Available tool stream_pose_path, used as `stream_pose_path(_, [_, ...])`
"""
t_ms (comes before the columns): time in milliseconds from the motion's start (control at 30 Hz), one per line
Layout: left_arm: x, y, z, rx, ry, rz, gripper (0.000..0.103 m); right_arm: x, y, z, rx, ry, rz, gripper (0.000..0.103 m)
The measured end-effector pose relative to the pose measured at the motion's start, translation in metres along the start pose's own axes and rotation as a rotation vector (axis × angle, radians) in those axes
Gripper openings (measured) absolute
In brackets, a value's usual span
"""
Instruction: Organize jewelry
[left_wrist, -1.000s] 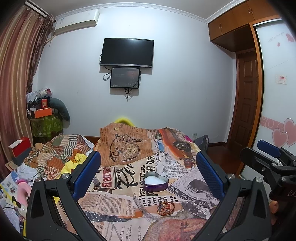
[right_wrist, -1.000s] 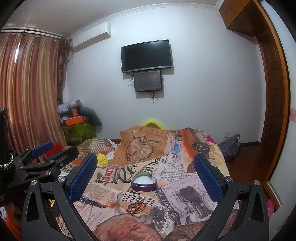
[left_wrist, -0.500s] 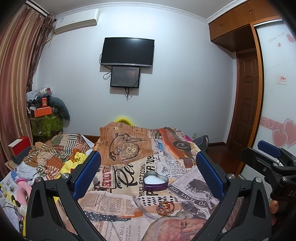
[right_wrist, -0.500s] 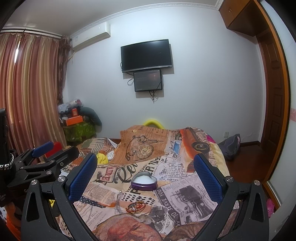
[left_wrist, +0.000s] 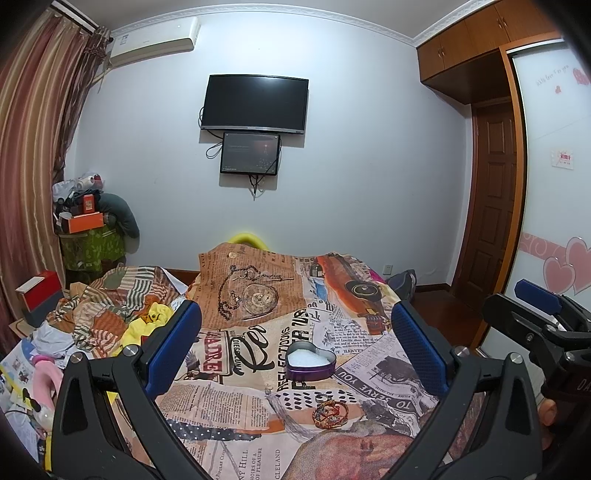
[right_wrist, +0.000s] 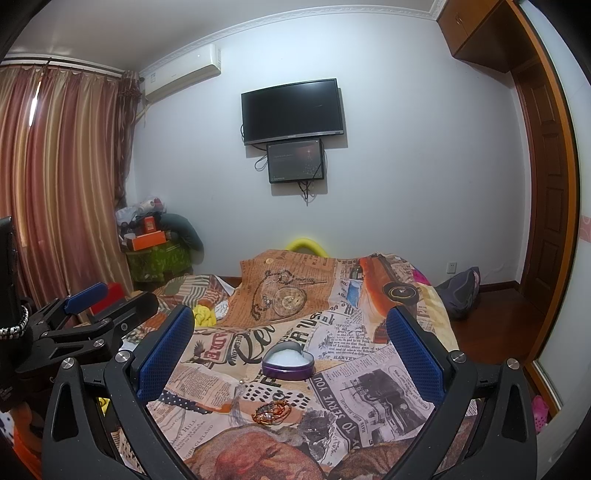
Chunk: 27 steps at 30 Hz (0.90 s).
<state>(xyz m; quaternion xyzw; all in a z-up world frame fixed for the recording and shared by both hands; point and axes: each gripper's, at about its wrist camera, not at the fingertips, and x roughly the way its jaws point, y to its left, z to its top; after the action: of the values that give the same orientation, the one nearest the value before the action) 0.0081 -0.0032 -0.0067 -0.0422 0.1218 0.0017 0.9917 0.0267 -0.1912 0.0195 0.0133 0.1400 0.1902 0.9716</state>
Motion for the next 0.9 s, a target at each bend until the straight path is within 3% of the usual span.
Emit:
stream_pose_path(600, [0.0,0.001,0.0,-0.008,0.002,-0.002,0.103,0.002,-0.001,-0.002,0.002,0.008,-0.002,0.103])
stream_pose_path(900, [0.019,0.008,-0.002,-0.018,0.034,0.017,0.103,0.017,-0.003,-0.004,0.002,0.039,-0.006,0.103])
